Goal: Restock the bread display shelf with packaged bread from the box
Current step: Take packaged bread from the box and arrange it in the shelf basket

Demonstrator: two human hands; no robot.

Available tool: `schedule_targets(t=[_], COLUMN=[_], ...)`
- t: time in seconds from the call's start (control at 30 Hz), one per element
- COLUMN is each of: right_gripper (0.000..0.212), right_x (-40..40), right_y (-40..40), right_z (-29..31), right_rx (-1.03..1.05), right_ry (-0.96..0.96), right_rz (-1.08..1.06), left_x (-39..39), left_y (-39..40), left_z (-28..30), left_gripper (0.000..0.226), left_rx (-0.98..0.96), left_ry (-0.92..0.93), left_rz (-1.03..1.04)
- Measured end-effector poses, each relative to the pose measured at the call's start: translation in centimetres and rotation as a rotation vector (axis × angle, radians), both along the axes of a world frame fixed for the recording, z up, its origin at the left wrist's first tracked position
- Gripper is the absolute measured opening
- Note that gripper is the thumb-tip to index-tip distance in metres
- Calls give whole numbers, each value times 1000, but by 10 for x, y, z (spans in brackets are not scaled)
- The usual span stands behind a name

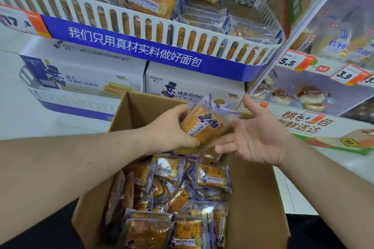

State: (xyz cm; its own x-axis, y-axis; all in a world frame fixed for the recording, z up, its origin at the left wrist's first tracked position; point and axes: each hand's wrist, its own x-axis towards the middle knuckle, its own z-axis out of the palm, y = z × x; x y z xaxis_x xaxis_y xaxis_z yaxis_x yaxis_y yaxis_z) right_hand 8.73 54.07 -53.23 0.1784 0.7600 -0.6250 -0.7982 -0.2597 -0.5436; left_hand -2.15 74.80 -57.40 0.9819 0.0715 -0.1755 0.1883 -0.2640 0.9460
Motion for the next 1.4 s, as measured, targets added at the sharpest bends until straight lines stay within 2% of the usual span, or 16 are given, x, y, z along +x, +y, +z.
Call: schedule_targets(t=[0.1, 0.17, 0.27, 0.33, 0.43, 0.6, 0.73, 0.93, 1.2, 1.4], right_gripper=[83, 73, 42, 34, 32, 21, 19, 22, 23, 40], right_x=[-5, -12, -26, -29, -32, -31, -25, -19, -31, -45], right_y=[5, 13, 23, 26, 29, 27, 26, 23, 32, 44], right_z=[3, 2, 8, 8, 5, 3, -1, 3, -6, -12], right_rx=[-231, -304, -289, -257, -277, -303, -303, -291, -296, -196], right_ry=[-357, -596, -769, -797, -852, -815, -716, -699, -705, -611], right_rz=[-45, -151, -213, -151, -96, -181, -373, -547, -475, -387], left_x=[1, 2, 1, 1, 2, 5, 7, 8, 3, -1], left_y=[3, 1, -2, -3, 0, 9, 16, 24, -5, -18], left_z=[8, 15, 17, 15, 13, 14, 17, 19, 29, 29], left_gripper=[60, 51, 34, 40, 55, 38, 44, 45, 44, 37], left_rx=[-492, -673, -813, -863, -864, -853, -816, -845, -901, -881], left_ry=[200, 284, 372, 395, 410, 409, 397, 313, 333, 350], left_rz=[88, 86, 91, 90, 79, 70, 143, 343, 298, 302])
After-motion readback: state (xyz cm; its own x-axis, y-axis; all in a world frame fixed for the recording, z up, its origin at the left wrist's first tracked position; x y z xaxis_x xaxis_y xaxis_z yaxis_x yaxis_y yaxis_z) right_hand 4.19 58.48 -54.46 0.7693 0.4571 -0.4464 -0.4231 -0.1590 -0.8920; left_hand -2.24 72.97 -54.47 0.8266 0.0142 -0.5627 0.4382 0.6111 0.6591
